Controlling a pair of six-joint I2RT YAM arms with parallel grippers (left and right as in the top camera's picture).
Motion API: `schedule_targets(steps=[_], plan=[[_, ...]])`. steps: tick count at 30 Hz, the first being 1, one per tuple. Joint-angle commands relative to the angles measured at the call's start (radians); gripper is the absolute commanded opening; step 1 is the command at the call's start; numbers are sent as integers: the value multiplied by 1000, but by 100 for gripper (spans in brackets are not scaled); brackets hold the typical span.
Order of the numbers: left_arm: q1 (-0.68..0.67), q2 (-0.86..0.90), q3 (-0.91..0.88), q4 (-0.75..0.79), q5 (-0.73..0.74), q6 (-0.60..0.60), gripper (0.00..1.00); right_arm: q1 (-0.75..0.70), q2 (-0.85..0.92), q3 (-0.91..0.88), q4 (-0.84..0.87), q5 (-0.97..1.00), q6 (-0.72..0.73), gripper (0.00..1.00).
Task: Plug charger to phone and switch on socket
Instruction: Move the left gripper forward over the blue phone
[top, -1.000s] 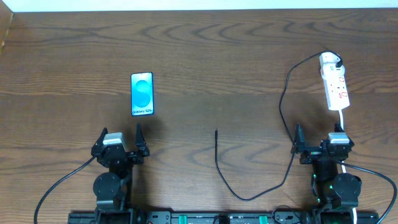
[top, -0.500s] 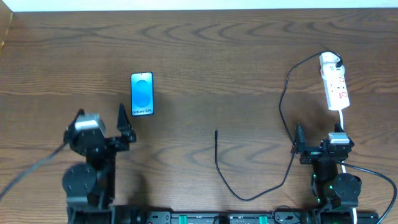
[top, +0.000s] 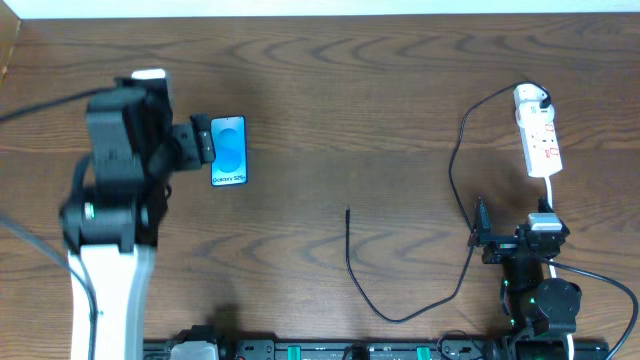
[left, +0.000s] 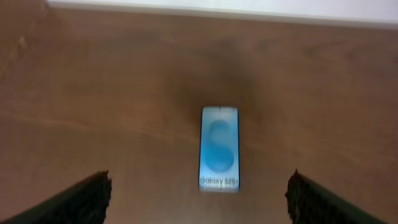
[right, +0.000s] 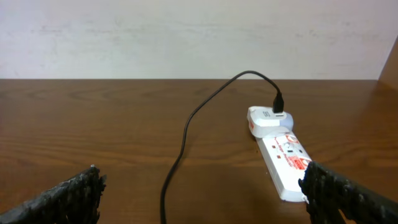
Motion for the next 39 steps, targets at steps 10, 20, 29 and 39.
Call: schedule_targets(steps=[10, 20, 29, 39], plan=[[2, 461, 353, -338, 2, 2, 90, -5, -5, -2, -5, 1, -14, 99], [2, 659, 351, -351, 126, 2, 90, -5, -5, -2, -5, 1, -14, 99], [2, 670, 351, -351, 126, 2, 99, -5, -5, -2, -5, 1, -14, 99], [2, 673, 293, -262, 126, 2, 100, -5, -5, -2, -5, 1, -14, 99]])
